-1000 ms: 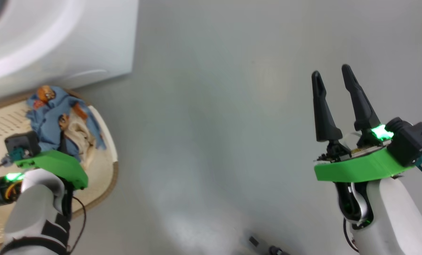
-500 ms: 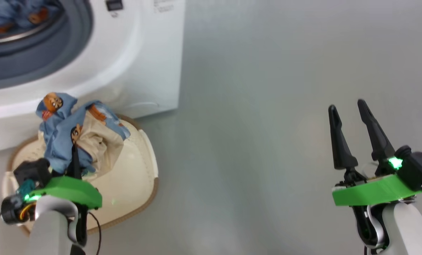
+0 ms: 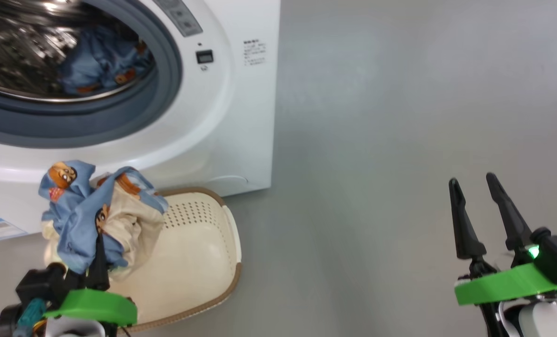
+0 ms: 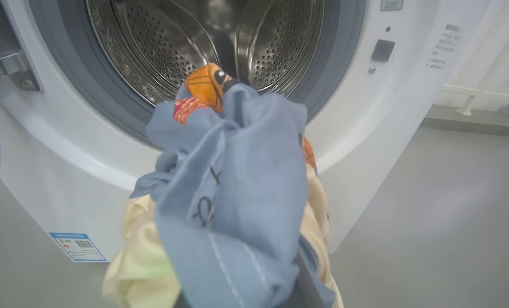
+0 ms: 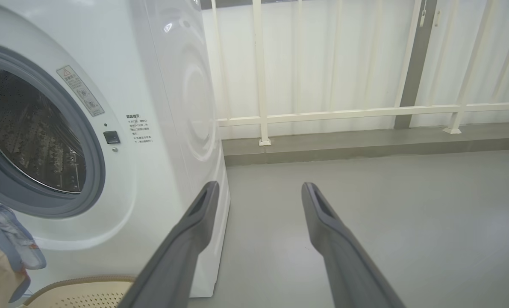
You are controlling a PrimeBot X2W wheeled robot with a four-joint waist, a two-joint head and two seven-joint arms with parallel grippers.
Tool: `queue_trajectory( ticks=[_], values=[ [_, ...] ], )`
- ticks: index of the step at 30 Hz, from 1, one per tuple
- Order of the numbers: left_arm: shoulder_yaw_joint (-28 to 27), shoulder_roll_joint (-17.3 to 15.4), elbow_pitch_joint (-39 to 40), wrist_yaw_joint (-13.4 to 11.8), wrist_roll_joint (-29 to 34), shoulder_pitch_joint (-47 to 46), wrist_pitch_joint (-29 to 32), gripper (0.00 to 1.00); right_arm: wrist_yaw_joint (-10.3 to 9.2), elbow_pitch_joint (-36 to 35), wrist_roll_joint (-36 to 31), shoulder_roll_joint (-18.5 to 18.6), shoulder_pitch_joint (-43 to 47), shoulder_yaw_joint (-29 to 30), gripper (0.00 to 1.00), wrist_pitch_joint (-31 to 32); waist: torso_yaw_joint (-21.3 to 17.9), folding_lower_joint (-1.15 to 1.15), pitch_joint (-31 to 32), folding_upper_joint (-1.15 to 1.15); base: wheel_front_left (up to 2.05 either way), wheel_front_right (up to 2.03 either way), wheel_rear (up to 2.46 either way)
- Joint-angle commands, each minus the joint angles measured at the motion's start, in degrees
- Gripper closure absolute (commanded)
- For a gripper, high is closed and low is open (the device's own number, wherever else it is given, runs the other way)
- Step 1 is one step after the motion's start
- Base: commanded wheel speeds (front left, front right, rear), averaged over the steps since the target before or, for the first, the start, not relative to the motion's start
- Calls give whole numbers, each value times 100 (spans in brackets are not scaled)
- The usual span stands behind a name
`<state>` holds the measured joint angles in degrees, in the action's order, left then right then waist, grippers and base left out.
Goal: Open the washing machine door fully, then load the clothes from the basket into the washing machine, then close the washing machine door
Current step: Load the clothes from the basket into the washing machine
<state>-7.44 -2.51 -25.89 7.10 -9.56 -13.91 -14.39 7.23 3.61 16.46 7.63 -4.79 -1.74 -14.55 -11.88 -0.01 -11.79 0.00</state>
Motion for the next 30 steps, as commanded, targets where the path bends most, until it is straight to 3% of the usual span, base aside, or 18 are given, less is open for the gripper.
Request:
queue_trajectory(
  ticks=[1, 14, 30],
  values=[
    [-163, -92, 322, -7, 89, 131, -61, 100, 25, -142, -76, 127, 104, -93, 0, -45, 200, 1, 289, 0, 0, 0, 0],
    [-189, -41, 1345, -224, 38, 1170, -61, 100, 25, -145, -94, 154, 461, 4, 0, -45, 235, 1, 625, 0, 0, 0, 0],
    [38, -37, 1696, -440, -55, 1268, -61, 100, 25, -206, -92, 128, 483, 10, 0, -45, 275, 1, 470, 0, 0, 0, 0]
  ],
)
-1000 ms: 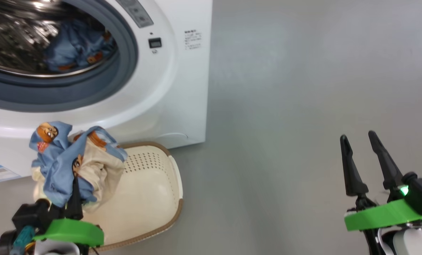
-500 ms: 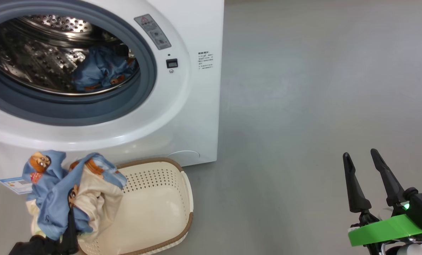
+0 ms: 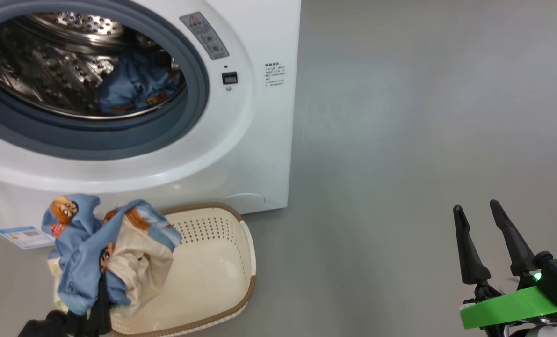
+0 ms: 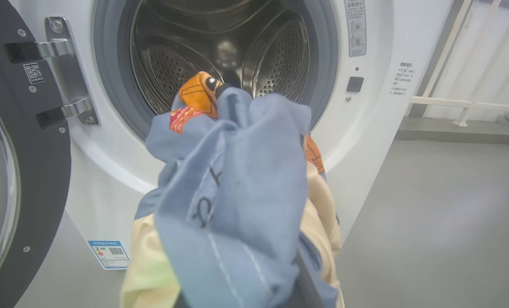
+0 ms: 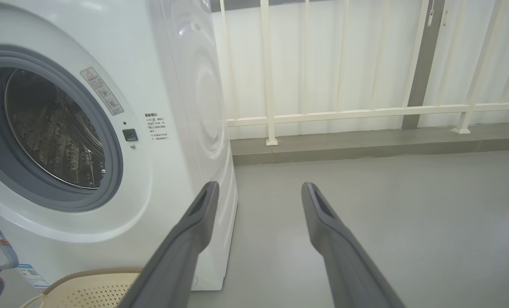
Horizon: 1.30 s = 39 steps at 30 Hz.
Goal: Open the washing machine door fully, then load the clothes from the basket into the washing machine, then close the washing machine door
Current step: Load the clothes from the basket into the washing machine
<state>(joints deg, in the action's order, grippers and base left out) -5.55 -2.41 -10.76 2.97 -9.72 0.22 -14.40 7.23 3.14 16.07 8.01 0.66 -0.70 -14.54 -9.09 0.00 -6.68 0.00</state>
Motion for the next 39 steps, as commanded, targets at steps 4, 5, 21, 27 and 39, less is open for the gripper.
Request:
queue_trajectory(
  ticks=[4, 5, 21, 27, 39],
  values=[
    [-132, -47, 95, -28, -35, -430, -60, 100, 25, -182, -34, 54, -159, -85, 0, -46, -21, 0, -266, 0, 0, 0, 0],
    [-136, -47, 59, -15, -23, -533, -60, 100, 25, -188, -28, 44, -187, -86, 0, -46, -30, 0, -344, 0, 0, 0, 0],
    [-355, -674, -1091, -4, 270, -3462, -60, 100, 25, -222, 112, -178, -1123, -227, 0, -46, -490, 0, -1826, 0, 0, 0, 0],
    [-461, -1138, -2001, -73, 349, -4692, -60, 100, 25, -188, 176, -288, -1328, -293, 0, -46, -793, 0, -2218, 0, 0, 0, 0],
    [-393, -2042, -3443, -400, 779, -6484, -60, 100, 25, -151, 256, -420, -1442, -527, 0, -46, -1445, 0, -2646, 0, 0, 0, 0]
  ],
)
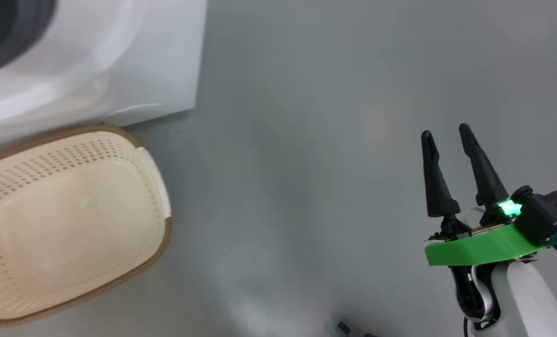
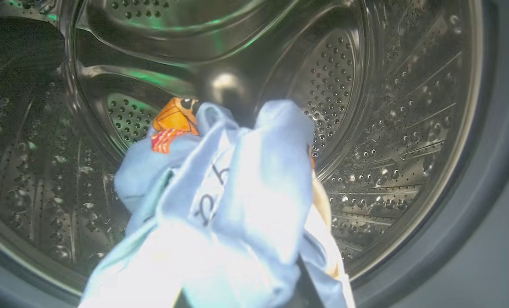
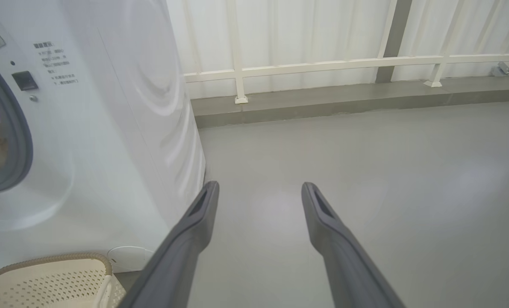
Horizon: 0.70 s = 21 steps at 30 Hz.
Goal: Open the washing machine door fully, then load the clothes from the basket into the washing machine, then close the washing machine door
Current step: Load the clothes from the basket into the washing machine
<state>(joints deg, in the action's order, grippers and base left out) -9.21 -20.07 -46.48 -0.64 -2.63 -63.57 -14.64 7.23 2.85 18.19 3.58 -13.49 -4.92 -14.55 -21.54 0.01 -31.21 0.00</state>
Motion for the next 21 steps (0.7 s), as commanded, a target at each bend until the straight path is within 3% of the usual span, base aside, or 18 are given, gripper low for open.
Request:
queue_trajectory(
  ticks=[1, 12, 13, 15, 16, 21],
  values=[
    [9, -303, 150, -51, 111, -165, -36, 100, 25, -129, 46, 20, -25, -111, 0, -45, -220, -1, -213, 0, 0, 0, 0],
    [215, -472, 711, 99, 181, -380, -36, 100, 25, -162, 60, -11, -72, -292, 0, -45, -382, -1, -348, 0, 0, 0, 0],
    [191, -474, 656, 125, 138, -354, -36, 96, 25, -163, 63, -15, -73, -312, 0, -45, -392, -1, -353, 0, 0, 0, 0],
    [188, -505, 508, 163, 119, -317, -36, 56, 25, -166, 67, -24, -73, -348, 0, -45, -407, -1, -358, 0, 0, 0, 0],
    [193, -517, 423, 174, 115, -313, -36, 0, 25, -169, 67, -28, -72, -364, 0, -45, -412, -1, -362, 0, 0, 0, 0],
    [192, -543, 277, 135, 110, -350, -36, 0, 25, -176, 85, -41, -79, -387, 0, -45, -400, -1, -377, 0, 0, 0, 0]
  ],
)
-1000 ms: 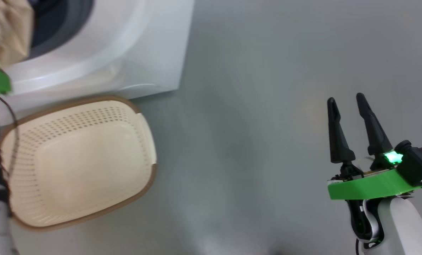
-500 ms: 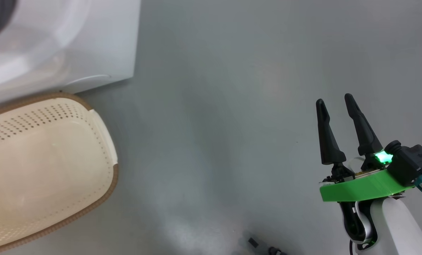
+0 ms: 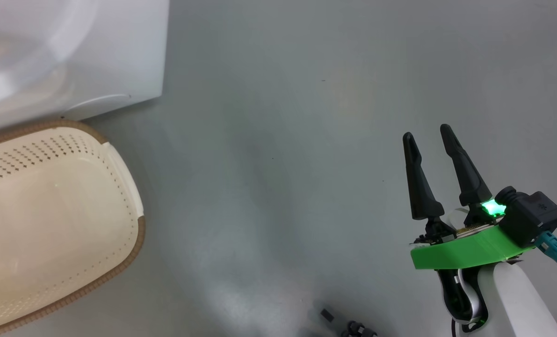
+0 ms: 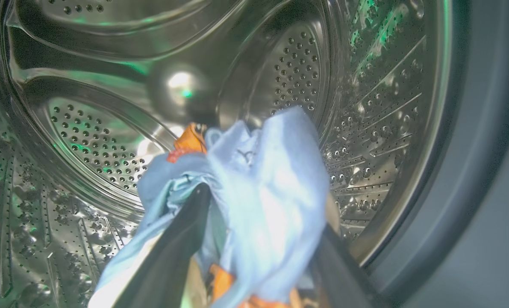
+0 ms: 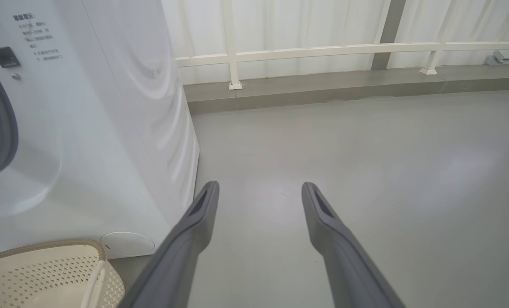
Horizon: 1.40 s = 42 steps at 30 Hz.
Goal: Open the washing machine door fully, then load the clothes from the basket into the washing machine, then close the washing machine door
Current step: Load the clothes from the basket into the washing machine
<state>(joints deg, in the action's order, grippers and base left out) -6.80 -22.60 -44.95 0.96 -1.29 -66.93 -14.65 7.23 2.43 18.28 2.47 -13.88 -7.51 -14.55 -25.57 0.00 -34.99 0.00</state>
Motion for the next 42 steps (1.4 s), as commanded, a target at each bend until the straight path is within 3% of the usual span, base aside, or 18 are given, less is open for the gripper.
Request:
queue_trajectory(
  ticks=[1, 20, 42],
  values=[
    [-47, -281, 92, -32, -29, -12, -35, 0, 25, -133, 81, 67, -37, -129, 0, -45, 14, 0, 9, 0, 0, 0, 0],
    [-210, -11, 29, -111, -289, 360, -35, 0, 25, -142, 75, 105, -111, -73, 0, -45, 181, 0, 175, 0, 0, 0, 0],
    [-758, 1016, 1326, 156, -432, 2619, -35, 0, 25, -94, -88, 466, 21, 54, 0, -45, 869, 0, 1046, 0, 0, 0, 0]
  ],
)
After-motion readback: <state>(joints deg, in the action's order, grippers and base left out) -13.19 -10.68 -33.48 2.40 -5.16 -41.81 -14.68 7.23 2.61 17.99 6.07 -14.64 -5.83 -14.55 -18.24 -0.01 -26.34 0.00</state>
